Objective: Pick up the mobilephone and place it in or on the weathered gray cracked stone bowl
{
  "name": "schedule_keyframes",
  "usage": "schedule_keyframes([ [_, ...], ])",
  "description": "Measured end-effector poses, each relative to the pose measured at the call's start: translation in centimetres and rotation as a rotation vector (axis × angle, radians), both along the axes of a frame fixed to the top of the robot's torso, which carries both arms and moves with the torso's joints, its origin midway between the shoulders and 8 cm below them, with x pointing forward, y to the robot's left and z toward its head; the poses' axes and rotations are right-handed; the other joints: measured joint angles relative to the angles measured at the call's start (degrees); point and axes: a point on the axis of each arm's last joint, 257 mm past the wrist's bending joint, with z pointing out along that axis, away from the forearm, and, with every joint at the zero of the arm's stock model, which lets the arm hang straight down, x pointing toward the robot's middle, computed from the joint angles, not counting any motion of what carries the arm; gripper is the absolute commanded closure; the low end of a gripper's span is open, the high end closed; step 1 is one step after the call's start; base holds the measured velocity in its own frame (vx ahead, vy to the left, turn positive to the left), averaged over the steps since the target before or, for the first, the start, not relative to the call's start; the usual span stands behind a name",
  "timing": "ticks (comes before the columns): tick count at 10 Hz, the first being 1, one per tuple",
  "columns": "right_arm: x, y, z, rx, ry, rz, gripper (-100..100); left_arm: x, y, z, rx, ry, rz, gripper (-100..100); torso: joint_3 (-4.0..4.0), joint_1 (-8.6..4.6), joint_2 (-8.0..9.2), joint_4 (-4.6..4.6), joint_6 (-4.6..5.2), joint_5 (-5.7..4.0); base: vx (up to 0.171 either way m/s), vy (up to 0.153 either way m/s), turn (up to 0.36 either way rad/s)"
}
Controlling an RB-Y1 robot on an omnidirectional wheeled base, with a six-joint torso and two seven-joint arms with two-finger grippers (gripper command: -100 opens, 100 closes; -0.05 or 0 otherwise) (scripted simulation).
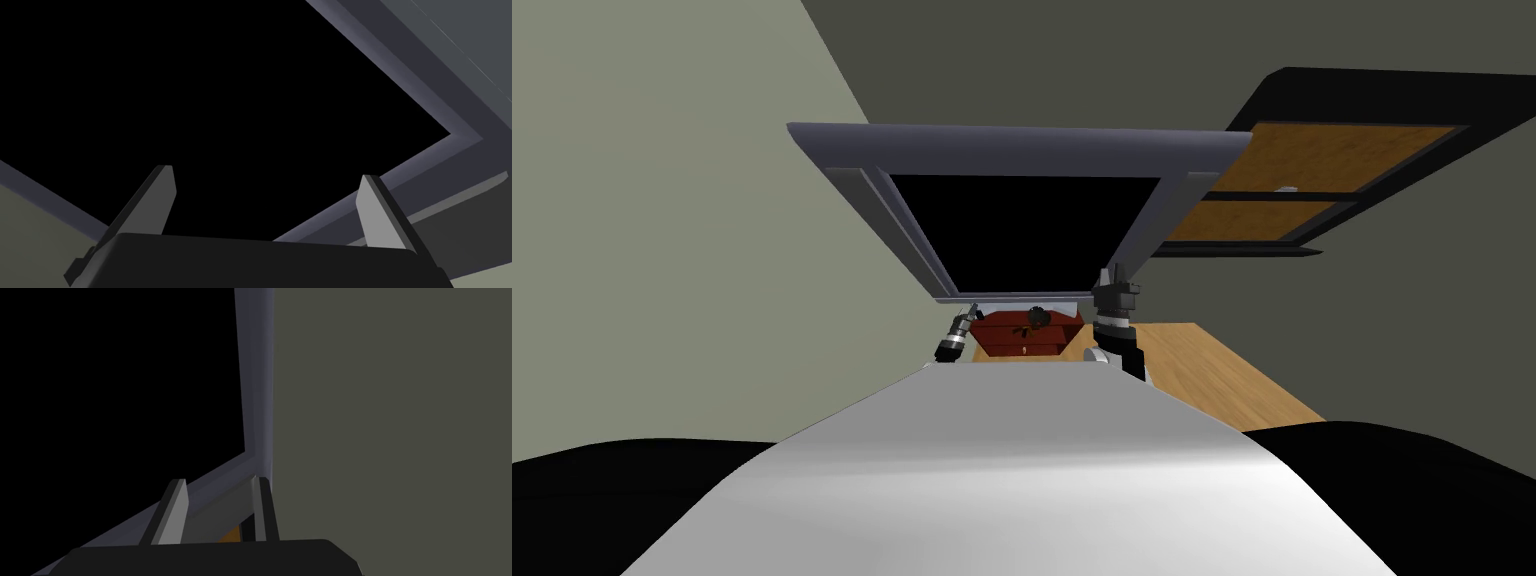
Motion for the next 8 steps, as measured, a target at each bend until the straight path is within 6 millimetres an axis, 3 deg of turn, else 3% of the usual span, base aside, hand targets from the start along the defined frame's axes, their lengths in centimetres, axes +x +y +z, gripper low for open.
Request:
schedule_keyframes([
  [5,0.0,0.0,0.0,0.0,0.0,0.0,0,-0.2,0.0,-6.3,0.156,0.11,0.001,-100,-0.03,0.03,-0.05,-0.01,0.0,0.01,0.007,0.036,0.004],
  [8,0.0,0.0,0.0,0.0,0.0,0.0,0,0.0,-0.1,-8.5,0.213,0.149,-0.002,-100,-0.04,0.0,-0.06,-0.01,0.0,0.0,0.012,0.028,-0.001],
])
